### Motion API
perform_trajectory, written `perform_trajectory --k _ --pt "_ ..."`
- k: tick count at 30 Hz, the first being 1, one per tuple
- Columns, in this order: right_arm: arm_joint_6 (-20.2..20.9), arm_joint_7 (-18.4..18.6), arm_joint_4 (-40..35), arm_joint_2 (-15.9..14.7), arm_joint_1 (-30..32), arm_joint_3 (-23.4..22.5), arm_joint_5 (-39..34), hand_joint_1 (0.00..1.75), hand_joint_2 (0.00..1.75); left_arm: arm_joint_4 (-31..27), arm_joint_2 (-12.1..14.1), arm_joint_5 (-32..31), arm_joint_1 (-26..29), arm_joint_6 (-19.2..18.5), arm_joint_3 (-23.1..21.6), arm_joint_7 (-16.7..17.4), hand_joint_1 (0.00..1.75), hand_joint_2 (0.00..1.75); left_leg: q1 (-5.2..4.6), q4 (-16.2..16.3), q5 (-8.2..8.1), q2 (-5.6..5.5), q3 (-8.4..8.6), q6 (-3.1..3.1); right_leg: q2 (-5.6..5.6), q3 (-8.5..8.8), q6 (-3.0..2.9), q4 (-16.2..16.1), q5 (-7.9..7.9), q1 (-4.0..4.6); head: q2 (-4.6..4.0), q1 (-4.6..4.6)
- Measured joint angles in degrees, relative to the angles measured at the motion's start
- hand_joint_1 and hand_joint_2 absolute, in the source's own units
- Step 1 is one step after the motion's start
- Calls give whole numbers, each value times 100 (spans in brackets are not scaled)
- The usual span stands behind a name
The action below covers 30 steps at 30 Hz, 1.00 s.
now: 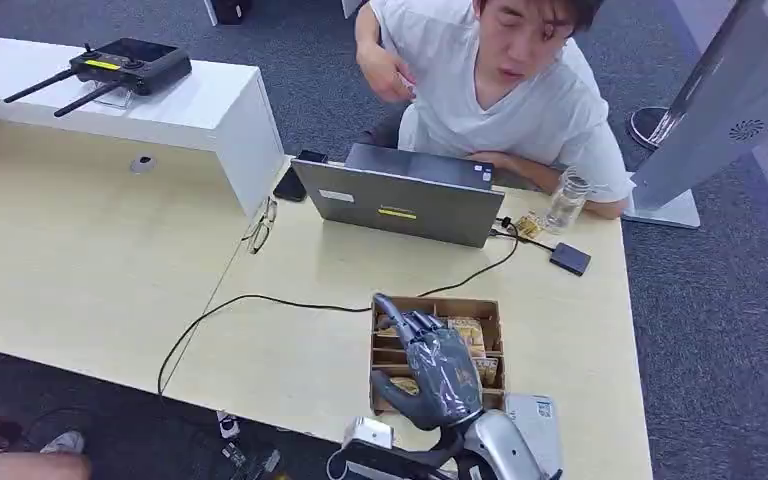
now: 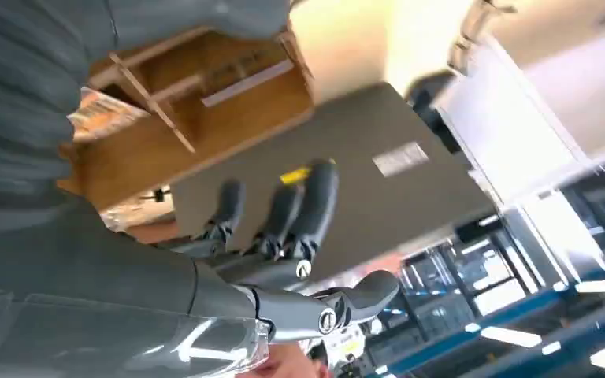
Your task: Pass the card to the sensor for recognition and then transmit it.
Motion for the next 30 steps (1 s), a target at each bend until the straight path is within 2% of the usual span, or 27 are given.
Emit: perform_trajectory --k 8,14,25,26,27,28,30 --pt "201 223 633 59 -166 79 252 0 175 0 -6 -86 -24 -109 -175 59 0 0 0 0 1 1 0 0 0 0 0 1 0 1 0 0" --pt "442 363 838 63 -453 180 284 0 175 59 -256 -116 -189 22 -313 46 0 0 -2 1 3 0 1 2 -1 3 0 1 7 -1 0 2" --pt "702 630 1150 135 -734 284 405 0 175 85 -326 -182 -254 -140 -503 33 0 0 3 1 4 0 1 1 -1 0 -4 1 9 1 0 2" --pt "728 650 1184 153 -753 295 422 59 175 85 -332 -182 -256 -151 -514 33 0 0 3 1 4 0 1 1 -1 0 -4 1 9 1 0 2" --pt "737 656 1227 160 -765 310 453 152 175 87 -334 -182 -258 -164 -522 44 0 0 3 1 4 0 1 1 -1 0 -4 1 9 1 0 0" --pt "743 658 1269 171 -776 319 459 169 175 87 -334 -184 -259 -175 -535 48 0 0 3 1 4 0 0 1 -1 0 -4 1 9 1 0 2" --pt "747 660 1367 199 -796 319 472 169 175 87 -334 -184 -260 -197 -555 50 0 0 2 1 4 0 0 1 -1 0 -4 1 9 2 0 0"
